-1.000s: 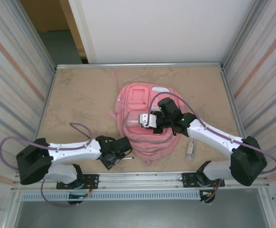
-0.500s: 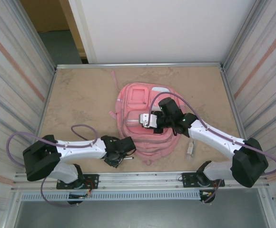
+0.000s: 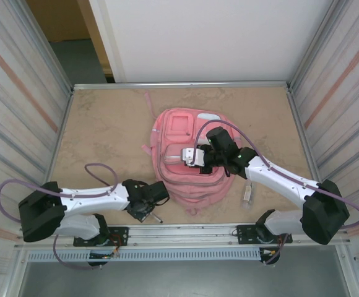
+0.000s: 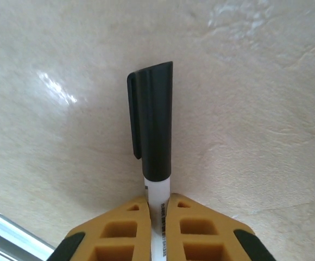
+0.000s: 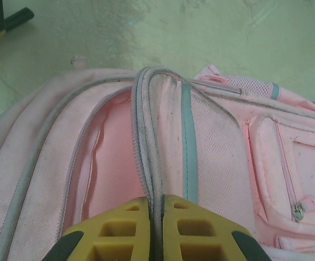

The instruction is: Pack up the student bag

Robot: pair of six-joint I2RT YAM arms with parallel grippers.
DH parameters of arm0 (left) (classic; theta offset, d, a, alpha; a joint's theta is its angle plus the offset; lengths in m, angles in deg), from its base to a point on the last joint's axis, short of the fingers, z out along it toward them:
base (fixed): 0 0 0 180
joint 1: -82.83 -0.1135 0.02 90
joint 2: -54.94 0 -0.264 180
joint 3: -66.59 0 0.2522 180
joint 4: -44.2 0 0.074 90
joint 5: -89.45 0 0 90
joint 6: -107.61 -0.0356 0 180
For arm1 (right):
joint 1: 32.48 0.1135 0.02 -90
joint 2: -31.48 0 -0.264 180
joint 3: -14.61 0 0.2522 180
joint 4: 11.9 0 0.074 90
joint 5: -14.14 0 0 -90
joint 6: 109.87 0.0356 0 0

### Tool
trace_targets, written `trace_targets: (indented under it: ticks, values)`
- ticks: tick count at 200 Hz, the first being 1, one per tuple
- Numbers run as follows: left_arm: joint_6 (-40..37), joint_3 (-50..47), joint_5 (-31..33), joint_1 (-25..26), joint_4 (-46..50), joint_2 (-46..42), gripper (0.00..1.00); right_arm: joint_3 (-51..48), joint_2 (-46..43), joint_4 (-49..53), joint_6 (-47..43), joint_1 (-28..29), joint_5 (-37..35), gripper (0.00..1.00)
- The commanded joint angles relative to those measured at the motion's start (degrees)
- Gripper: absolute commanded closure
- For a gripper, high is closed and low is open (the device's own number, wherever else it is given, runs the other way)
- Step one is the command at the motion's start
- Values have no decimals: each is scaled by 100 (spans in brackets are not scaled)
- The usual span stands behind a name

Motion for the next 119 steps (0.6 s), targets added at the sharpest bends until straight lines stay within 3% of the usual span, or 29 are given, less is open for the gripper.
trace_targets:
  ticks: [1,35,53,81,119]
  values:
    - [-742,175,587,-72,622,-380,95,51,-116,-174,181,-43,148,100]
    - [-2364,761,973,-237,821,-930,100,-64,-336,-400,427,-231,239,100]
    - [-2088,1111,1112,-241,1150,-1202,100,-14,-412,-411,494,-307,221,100]
    - [-1827,1303,1248,-387,272,-1468,100,28,-410,-530,567,-311,262,100]
    - [-1854,1845,1203,-402,-994,-648,100,40,-313,-574,754,-256,231,100]
